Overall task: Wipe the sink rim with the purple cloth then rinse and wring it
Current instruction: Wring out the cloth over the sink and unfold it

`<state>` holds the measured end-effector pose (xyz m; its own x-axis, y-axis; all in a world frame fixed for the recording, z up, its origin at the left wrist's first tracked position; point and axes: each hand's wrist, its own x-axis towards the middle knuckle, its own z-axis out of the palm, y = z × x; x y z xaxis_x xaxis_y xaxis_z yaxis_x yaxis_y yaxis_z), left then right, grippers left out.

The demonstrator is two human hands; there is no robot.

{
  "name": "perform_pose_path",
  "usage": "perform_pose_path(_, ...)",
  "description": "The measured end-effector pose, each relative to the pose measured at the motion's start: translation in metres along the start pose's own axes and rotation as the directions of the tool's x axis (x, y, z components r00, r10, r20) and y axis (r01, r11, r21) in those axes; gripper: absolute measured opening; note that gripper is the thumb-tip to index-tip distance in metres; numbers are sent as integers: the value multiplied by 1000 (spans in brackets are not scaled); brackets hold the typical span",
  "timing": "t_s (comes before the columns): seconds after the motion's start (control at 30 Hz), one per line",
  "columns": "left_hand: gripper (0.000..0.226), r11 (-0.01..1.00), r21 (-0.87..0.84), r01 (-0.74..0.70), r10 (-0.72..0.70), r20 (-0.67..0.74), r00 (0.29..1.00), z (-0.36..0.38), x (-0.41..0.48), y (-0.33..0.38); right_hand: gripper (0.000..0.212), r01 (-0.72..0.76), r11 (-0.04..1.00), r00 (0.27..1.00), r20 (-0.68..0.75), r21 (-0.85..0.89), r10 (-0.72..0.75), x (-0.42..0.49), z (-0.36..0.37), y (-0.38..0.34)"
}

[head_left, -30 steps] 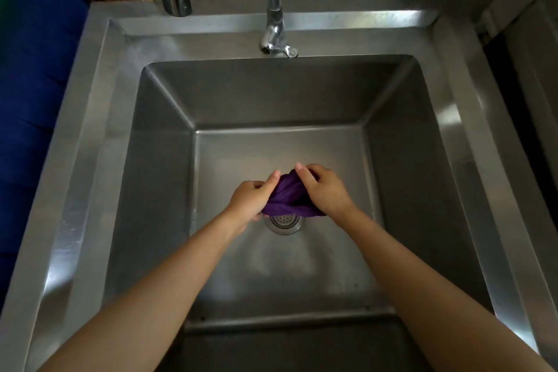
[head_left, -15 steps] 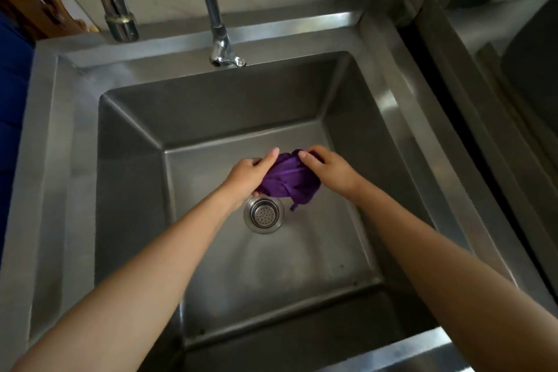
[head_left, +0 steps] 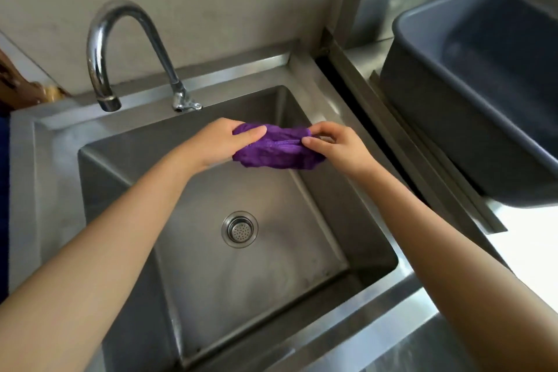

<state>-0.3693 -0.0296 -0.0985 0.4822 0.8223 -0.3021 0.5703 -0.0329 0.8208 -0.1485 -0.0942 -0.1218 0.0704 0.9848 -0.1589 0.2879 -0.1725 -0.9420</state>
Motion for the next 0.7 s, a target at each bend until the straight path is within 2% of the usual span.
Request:
perform_pose_path(0.1,37,974,-226,14,-6,40,999,-3,-4,17,14,-9,987,1000,-10,160,11,-9,-10,-19)
perform_pose_path(0.2,12,912,-410,-19,35,32,999,-9,-9,44,20,-10,978,1000,13,208,8,-21,-21,-46)
perform_pose_path(0.3,21,860,-505,-71,116,59,991,-18,-16,78,16,57,959,995,64,277,-77,-40,-46,-76)
perform_pose_path(0.4,22,861,-486,-152,208,63,976,-20,-24,118,18,116,986,983,125,123,-132,-57,-75,-99)
perform_pose_path(0.5,18,922,-287,-261,261,-42,965,-16,-31,156,14,162,984,979,111,71,-169,-67,-100,-114)
perform_pose_path(0.57,10,930,-191,-313,285,-162,945,-12,-30,172,10,203,979,978,37,28,-204,-71,-112,-119)
perform_pose_path(0.63,6,924,-191,-331,280,-251,926,-7,-30,183,13,268,946,953,-92,-183,-287,-72,-122,-122)
perform_pose_path(0.67,7,922,-199,-332,272,-277,922,-3,-30,187,16,278,934,940,-136,-224,-313,-72,-125,-123)
perform_pose_path(0.7,8,915,-234,-328,257,-289,922,0,-30,192,16,279,941,936,-163,-189,-310,-73,-128,-126)
